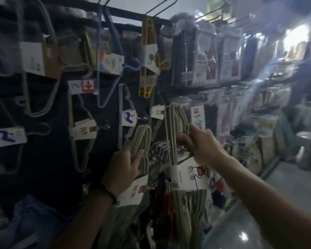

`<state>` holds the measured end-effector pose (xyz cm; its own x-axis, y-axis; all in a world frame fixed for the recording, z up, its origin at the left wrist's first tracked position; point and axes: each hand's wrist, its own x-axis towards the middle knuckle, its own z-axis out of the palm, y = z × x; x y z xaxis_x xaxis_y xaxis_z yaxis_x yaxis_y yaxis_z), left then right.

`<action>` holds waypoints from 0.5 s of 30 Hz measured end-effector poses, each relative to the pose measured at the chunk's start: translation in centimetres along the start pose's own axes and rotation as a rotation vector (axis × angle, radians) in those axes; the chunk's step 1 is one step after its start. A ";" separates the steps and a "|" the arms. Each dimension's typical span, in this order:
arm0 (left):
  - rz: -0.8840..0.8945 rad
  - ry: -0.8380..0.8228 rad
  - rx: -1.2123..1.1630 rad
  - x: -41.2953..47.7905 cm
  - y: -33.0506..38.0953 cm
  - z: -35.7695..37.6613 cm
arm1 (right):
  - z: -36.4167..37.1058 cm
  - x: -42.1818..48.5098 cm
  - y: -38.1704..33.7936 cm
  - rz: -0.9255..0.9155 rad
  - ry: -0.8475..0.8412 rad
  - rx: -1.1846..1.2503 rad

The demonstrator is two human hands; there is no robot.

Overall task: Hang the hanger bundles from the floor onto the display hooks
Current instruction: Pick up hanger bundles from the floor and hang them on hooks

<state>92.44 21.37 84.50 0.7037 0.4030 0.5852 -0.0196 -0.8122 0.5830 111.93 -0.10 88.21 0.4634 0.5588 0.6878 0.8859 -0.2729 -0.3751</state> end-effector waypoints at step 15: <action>0.108 -0.069 0.042 14.1 1.7 7.3 | 4.7 14.6 17.4 -0.032 -0.221 -0.128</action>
<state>107.49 22.62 89.67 0.7465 0.2837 0.6018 -0.0686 -0.8669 0.4937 134.01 6.98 88.83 0.4318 0.7222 0.5403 0.9019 -0.3415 -0.2644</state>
